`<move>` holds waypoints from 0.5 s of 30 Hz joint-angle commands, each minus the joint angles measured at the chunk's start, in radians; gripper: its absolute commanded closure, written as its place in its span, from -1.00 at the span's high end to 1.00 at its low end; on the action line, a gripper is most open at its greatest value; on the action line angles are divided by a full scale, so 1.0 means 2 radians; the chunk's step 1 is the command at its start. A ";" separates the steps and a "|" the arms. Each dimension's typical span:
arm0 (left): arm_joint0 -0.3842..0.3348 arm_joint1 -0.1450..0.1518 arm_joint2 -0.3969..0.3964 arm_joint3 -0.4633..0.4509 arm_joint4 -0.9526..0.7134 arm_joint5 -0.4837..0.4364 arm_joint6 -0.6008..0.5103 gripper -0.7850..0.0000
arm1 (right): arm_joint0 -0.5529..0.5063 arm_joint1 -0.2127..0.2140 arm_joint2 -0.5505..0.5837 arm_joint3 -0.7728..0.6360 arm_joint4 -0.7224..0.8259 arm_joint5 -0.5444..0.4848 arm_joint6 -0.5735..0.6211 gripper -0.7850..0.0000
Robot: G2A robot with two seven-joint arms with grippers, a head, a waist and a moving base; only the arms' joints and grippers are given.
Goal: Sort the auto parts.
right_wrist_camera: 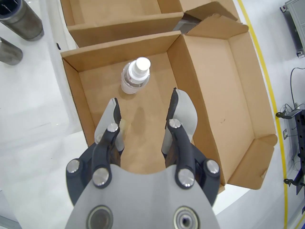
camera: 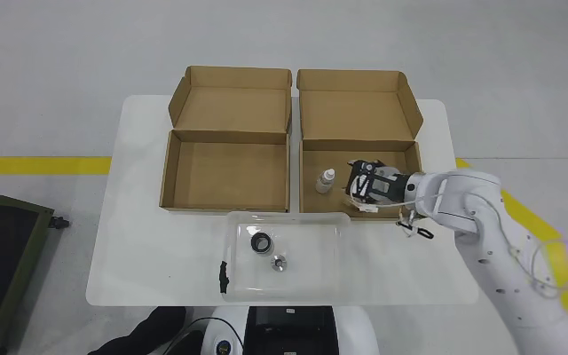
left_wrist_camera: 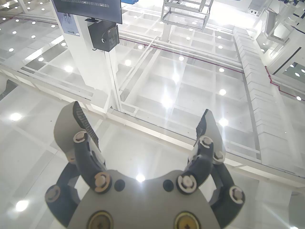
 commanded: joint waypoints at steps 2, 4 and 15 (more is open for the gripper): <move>0.000 0.000 0.000 0.000 0.000 0.000 0.000 1.00 | -0.023 0.004 0.019 -0.037 0.017 -0.001 0.002 0.00; 0.000 0.000 0.000 0.000 0.000 0.000 0.000 1.00 | -0.037 0.006 0.027 -0.057 0.033 -0.005 -0.003 0.01; 0.000 0.000 0.000 0.000 0.000 0.000 0.000 1.00 | -0.077 0.006 -0.014 -0.119 0.065 -0.021 -0.014 0.18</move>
